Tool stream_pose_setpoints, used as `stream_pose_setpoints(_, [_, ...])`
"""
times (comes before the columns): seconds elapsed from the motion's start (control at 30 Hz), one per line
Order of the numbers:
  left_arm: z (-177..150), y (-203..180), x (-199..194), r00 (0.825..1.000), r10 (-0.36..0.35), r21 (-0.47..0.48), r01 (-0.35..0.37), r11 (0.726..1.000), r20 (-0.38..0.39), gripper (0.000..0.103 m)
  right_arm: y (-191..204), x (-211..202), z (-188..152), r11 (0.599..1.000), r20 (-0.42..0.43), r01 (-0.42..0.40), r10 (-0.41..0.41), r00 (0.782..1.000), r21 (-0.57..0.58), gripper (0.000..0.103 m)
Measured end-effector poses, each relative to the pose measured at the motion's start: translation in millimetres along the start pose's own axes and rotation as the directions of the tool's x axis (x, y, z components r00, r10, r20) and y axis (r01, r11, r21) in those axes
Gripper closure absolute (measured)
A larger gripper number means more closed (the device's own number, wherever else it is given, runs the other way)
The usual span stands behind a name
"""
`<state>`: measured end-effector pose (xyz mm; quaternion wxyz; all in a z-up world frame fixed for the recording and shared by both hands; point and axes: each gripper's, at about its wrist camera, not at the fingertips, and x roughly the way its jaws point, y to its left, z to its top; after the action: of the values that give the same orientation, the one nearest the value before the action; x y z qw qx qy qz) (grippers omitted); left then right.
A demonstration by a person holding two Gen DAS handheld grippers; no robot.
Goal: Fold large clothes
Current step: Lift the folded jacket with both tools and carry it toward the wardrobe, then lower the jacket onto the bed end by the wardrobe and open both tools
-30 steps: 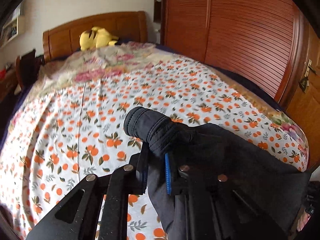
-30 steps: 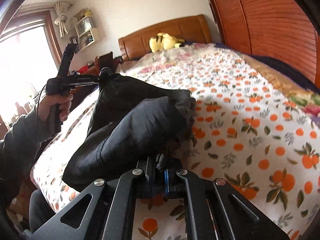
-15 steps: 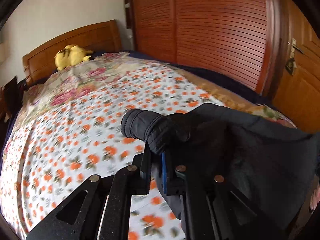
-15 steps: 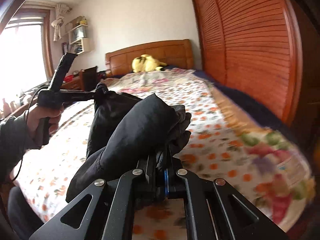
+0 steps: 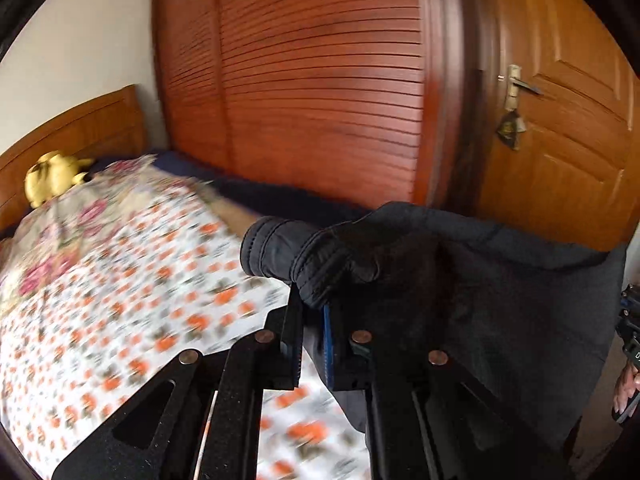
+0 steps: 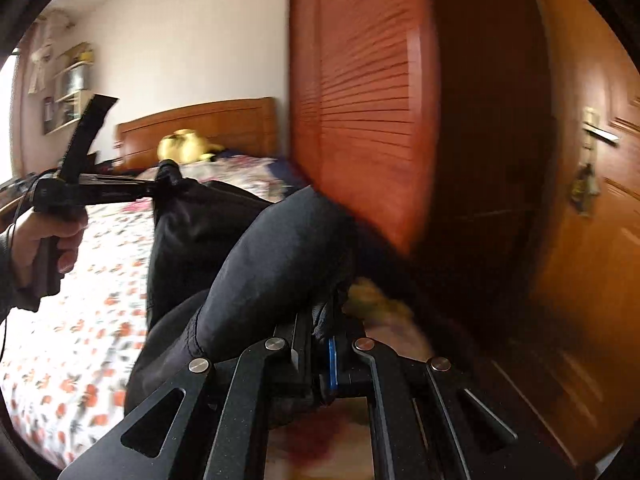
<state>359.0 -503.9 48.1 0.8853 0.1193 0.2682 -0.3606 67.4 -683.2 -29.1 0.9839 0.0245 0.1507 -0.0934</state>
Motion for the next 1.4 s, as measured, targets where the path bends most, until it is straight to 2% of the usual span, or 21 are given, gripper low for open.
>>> stream_pose_setpoints(0.17, [10.2, -43.3, 33.4, 0.998, -0.063, 0.036, 0.064, 0.997, -0.025, 0.094, -17.3, -25.5, -14.2, 0.990, -0.022, 0.138, -0.138, 0.990, 0.009, 0.098])
stream_pose_setpoints(0.3, [9.3, -61.1, 45.6, 0.998, -0.057, 0.066, 0.059, 0.996, -0.032, 0.094, -25.8, -31.1, -30.0, 0.982, -0.068, 0.186, -0.184, 0.981, 0.025, 0.098])
stream_pose_setpoints(0.47, [-1.9, -55.4, 47.1, 0.997, -0.019, 0.093, 0.027, 0.995, -0.079, 0.093, -23.9, -15.9, -27.6, 0.974, -0.167, 0.222, -0.210, 0.963, 0.053, 0.096])
stream_pose_setpoints(0.6, [-13.4, -56.5, 51.6, 0.990, 0.003, 0.134, 0.015, 0.991, -0.139, 0.090, -26.1, -16.7, -12.4, 0.958, -0.182, 0.269, -0.248, 0.952, 0.101, 0.088])
stream_pose_setpoints(0.7, [-27.7, -51.9, 40.3, 0.988, -0.042, 0.132, 0.062, 0.989, -0.151, 0.088, -23.9, -26.4, -4.2, 0.941, -0.181, 0.316, -0.293, 0.939, 0.118, 0.087])
stream_pose_setpoints(0.73, [-31.0, -51.7, 35.1, 0.988, -0.054, 0.131, 0.074, 0.989, -0.148, 0.080, -21.8, -32.1, -0.1, 0.938, -0.175, 0.323, -0.299, 0.938, 0.127, 0.087])
stream_pose_setpoints(0.77, [-34.7, -51.7, 27.6, 0.988, -0.068, 0.132, 0.086, 0.988, -0.140, 0.066, -19.5, -33.4, 1.8, 0.937, -0.172, 0.323, -0.299, 0.939, 0.130, 0.087])
stream_pose_setpoints(0.9, [-51.6, -56.3, -2.2, 0.986, -0.126, 0.142, 0.140, 0.980, -0.107, 0.060, 8.9, -49.9, 15.3, 0.933, -0.117, 0.349, -0.338, 0.934, 0.092, 0.086])
stream_pose_setpoints(0.97, [-63.6, -60.3, -20.0, 0.985, -0.150, 0.150, 0.161, 0.975, -0.087, 0.049, 24.5, -55.6, 22.9, 0.928, -0.084, 0.365, -0.359, 0.930, 0.074, 0.085])
stream_pose_setpoints(1.0, [-68.1, -61.0, -25.0, 0.984, -0.160, 0.149, 0.170, 0.974, -0.081, 0.044, 32.8, -59.3, 27.8, 0.932, -0.069, 0.355, -0.350, 0.934, 0.072, 0.085])
stream_pose_setpoints(1.07, [-79.6, -65.1, -38.0, 0.978, -0.196, 0.143, 0.205, 0.968, -0.074, 0.021, 49.0, -61.7, 30.6, 0.947, -0.069, 0.315, -0.311, 0.948, 0.064, 0.083])
stream_pose_setpoints(1.23, [-94.7, -68.4, -57.7, 0.974, -0.217, 0.129, 0.224, 0.966, -0.062, 0.020, 72.1, -52.2, 28.9, 0.977, -0.067, 0.204, -0.199, 0.978, 0.066, 0.079])
stream_pose_setpoints(1.3, [-99.5, -67.7, -64.5, 0.973, -0.223, 0.120, 0.228, 0.966, -0.055, 0.020, 70.7, -39.7, 21.7, 0.987, -0.125, 0.144, -0.135, 0.983, 0.069, 0.078])
stream_pose_setpoints(1.33, [-102.1, -67.1, -67.6, 0.972, -0.228, 0.116, 0.233, 0.966, -0.054, 0.020, 66.5, -32.8, 16.4, 0.992, -0.164, 0.102, -0.087, 0.983, 0.081, 0.078])
stream_pose_setpoints(1.37, [-105.0, -66.0, -70.8, 0.971, -0.234, 0.110, 0.239, 0.965, -0.054, 0.020, 63.5, -26.0, 10.3, 0.991, -0.189, 0.097, -0.079, 0.979, 0.088, 0.078])
stream_pose_setpoints(1.4, [-108.7, -63.1, -74.2, 0.970, -0.239, 0.096, 0.242, 0.965, -0.049, 0.020, 61.8, -20.0, 3.2, 0.988, -0.216, 0.136, -0.116, 0.970, 0.079, 0.078])
